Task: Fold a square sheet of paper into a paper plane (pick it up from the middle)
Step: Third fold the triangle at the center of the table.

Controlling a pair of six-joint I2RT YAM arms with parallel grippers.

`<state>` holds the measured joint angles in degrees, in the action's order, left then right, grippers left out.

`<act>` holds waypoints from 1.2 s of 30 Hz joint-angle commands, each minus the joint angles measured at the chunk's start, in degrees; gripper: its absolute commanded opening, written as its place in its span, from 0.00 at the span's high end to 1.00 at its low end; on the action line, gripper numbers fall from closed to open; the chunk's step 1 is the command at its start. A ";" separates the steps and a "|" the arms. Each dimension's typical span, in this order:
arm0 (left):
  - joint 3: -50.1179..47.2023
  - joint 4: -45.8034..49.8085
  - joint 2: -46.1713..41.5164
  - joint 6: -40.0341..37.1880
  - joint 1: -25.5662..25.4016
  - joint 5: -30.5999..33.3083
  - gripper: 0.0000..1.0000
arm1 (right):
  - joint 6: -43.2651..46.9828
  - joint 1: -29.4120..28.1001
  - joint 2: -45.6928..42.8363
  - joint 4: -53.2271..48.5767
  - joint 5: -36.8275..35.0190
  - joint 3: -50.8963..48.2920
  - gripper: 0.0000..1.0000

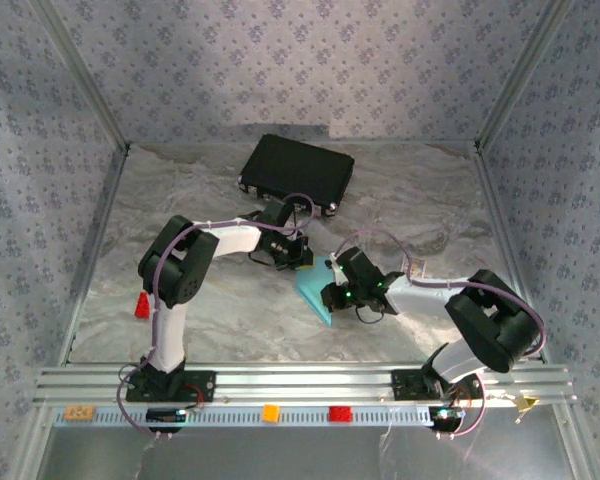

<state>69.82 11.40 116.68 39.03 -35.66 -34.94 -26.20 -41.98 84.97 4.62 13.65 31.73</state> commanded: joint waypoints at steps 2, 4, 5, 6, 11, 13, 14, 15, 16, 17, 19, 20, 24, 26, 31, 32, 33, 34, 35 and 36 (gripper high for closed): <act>-1.88 2.05 -0.18 -0.09 -0.53 2.95 0.98 | -0.69 -0.13 0.96 -1.72 -1.17 0.64 0.94; -1.74 1.96 -0.40 -0.14 -0.54 2.85 0.98 | -0.70 -0.13 1.54 -1.47 -1.17 0.46 0.94; -1.75 1.80 -0.64 -0.11 -0.52 2.94 0.97 | -0.72 -0.17 1.75 -1.28 -1.17 0.49 0.94; -1.77 1.76 -0.83 -0.09 -0.50 3.01 0.97 | -0.66 -0.05 1.91 -1.07 -1.17 0.32 0.94; -0.97 1.88 -2.41 -0.18 -0.28 4.62 0.95 | 0.24 0.18 3.29 -0.47 -0.71 0.57 0.94; -0.89 1.89 -3.32 -0.21 0.06 5.36 0.93 | 0.77 0.38 3.89 -0.56 -0.38 1.08 0.94; -0.94 1.83 -3.85 -0.18 0.27 5.65 0.91 | 1.03 0.48 4.10 -0.75 -0.26 1.38 0.94; -0.92 1.87 -4.36 -0.18 0.35 5.88 0.90 | 1.23 0.47 4.18 -0.64 -0.12 1.49 0.94; -1.00 1.95 -4.98 -0.20 0.62 6.21 0.86 | 1.41 0.49 4.30 -0.48 -0.10 1.58 0.94; -1.15 2.00 -5.79 -0.23 0.82 6.64 0.85 | 1.70 0.66 4.50 -0.40 0.12 1.71 0.94; -1.74 1.92 -7.27 -0.13 1.17 7.47 0.79 | 2.42 0.92 4.72 -0.40 0.41 1.96 0.94; -2.15 1.97 -8.37 -0.09 1.31 8.26 0.76 | 2.70 1.08 4.78 -0.52 0.48 2.24 0.94; -4.97 0.99 -12.38 0.77 1.92 9.72 0.75 | 4.41 2.10 5.20 -1.13 1.19 3.33 0.93; -6.99 -0.55 -14.32 1.55 1.99 9.22 0.79 | 5.16 2.89 5.31 -1.19 1.64 3.76 0.93; -14.40 -9.81 -18.27 6.95 1.82 3.60 0.94 | 6.33 4.48 5.90 -1.36 3.03 4.38 0.93; -16.02 -12.82 -18.82 8.67 1.74 1.89 0.95 | 6.51 4.58 5.99 -1.39 3.29 4.48 0.93; -17.71 -15.19 -19.18 10.15 1.60 0.65 0.97 | 6.51 4.70 6.08 -1.40 3.40 4.52 0.93; -18.75 -16.94 -19.45 11.24 1.41 -0.08 0.97 | 6.50 4.66 6.17 -1.37 3.49 4.49 0.93; -19.75 -18.49 -19.71 12.21 1.06 -0.55 0.97 | 6.51 4.64 6.25 -1.46 3.49 4.56 0.93; -20.47 -19.68 -19.61 12.83 0.64 -1.06 0.97 | 6.55 4.70 6.26 -1.44 3.49 4.50 0.93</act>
<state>51.31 -0.56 98.61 47.66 -34.04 -31.75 -21.15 -37.63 90.02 6.02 17.10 35.59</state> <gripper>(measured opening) 0.045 0.074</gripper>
